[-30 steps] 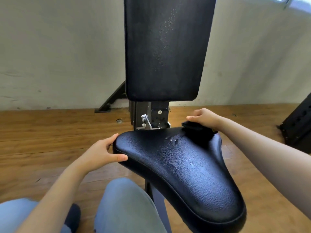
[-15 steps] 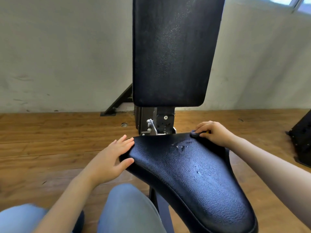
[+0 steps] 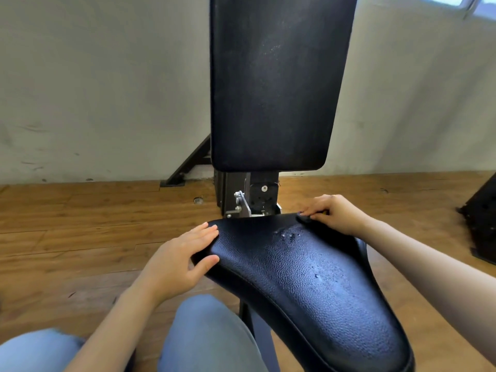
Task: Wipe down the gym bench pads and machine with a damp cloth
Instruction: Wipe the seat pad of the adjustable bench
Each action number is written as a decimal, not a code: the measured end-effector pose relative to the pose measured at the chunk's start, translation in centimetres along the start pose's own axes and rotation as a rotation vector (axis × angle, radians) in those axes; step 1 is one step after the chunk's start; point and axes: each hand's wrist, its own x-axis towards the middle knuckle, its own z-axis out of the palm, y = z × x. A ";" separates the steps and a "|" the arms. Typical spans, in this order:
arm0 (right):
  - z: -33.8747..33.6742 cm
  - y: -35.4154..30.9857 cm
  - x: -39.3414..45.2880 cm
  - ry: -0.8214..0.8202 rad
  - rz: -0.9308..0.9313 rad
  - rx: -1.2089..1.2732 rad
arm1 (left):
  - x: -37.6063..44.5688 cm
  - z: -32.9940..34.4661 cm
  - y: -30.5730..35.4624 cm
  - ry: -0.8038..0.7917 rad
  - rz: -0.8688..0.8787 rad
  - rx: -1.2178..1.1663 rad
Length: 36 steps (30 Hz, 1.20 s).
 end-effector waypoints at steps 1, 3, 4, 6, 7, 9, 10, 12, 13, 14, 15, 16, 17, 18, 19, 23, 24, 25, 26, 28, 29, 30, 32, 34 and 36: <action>-0.4 0.5 -0.4 0.005 0.000 -0.006 | 0.0 0.0 0.0 -0.001 -0.002 -0.002; -1.2 1.6 -0.9 0.017 -0.008 -0.027 | 0.0 0.0 -0.1 0.001 -0.003 -0.010; -1.5 2.0 -1.1 0.019 -0.006 -0.042 | 0.0 0.0 -0.1 0.003 -0.003 -0.013; -2.2 2.6 -1.2 0.004 0.027 -0.059 | 0.0 0.0 0.0 0.010 0.000 -0.013; -2.6 2.7 -1.0 -0.001 0.049 -0.066 | 0.0 0.0 0.0 0.016 0.003 -0.011; -2.7 1.9 -0.1 0.027 0.037 -0.072 | 0.0 0.0 0.0 0.025 0.010 -0.017; -2.3 0.9 0.5 0.038 0.000 -0.061 | 0.0 0.0 0.0 0.029 0.012 -0.022; -0.8 -1.4 1.6 0.008 -0.093 -0.036 | -0.1 0.0 0.1 0.036 0.013 -0.031; 0.1 -2.1 1.9 -0.029 -0.123 -0.042 | -0.1 0.0 0.1 0.041 0.012 -0.036; 0.7 -2.1 2.0 -0.056 -0.124 -0.058 | -0.1 0.0 0.2 0.046 0.009 -0.043; 0.9 -1.5 1.7 -0.059 -0.097 -0.068 | -0.1 0.0 0.2 0.049 0.006 -0.051; 0.5 -0.4 1.3 -0.039 -0.038 -0.083 | -0.1 0.0 0.2 0.049 0.005 -0.056; -0.4 1.0 0.7 -0.005 0.033 -0.106 | -0.1 0.0 0.2 0.051 0.005 -0.062; -1.5 2.5 0.0 0.030 0.118 -0.140 | -0.1 0.1 0.2 0.054 0.008 -0.070; -2.6 3.9 -0.8 0.040 0.209 -0.183 | 0.0 0.2 0.2 0.061 0.013 -0.082; -4.0 5.6 -2.7 0.018 0.457 -0.298 | 0.0 0.4 0.0 0.097 0.034 -0.095; -3.6 5.1 -2.3 0.121 0.436 -0.242 | 0.0 0.4 0.0 0.104 0.038 -0.094; -3.1 4.2 -1.7 0.233 0.378 -0.194 | 0.0 0.4 0.0 0.108 0.041 -0.094; -2.4 3.1 -1.0 0.302 0.299 -0.173 | 0.1 0.4 0.0 0.105 0.043 -0.093; -1.0 0.1 0.5 0.229 0.116 -0.172 | 0.0 0.4 0.0 0.095 0.045 -0.090; -0.3 -1.1 1.0 0.132 0.043 -0.182 | 0.0 0.4 -0.1 0.093 0.045 -0.089; 0.2 -2.0 1.2 0.040 0.008 -0.199 | 0.1 0.3 -0.1 0.095 0.044 -0.086; 0.6 -1.7 0.7 -0.026 0.034 -0.203 | 0.1 0.3 -0.2 0.093 0.039 -0.076; -0.3 -0.2 -0.5 0.023 0.104 -0.198 | 0.1 0.3 -0.1 0.097 0.032 -0.078; -1.5 1.5 -1.5 0.057 0.222 -0.247 | 0.1 0.3 0.1 0.104 0.027 -0.077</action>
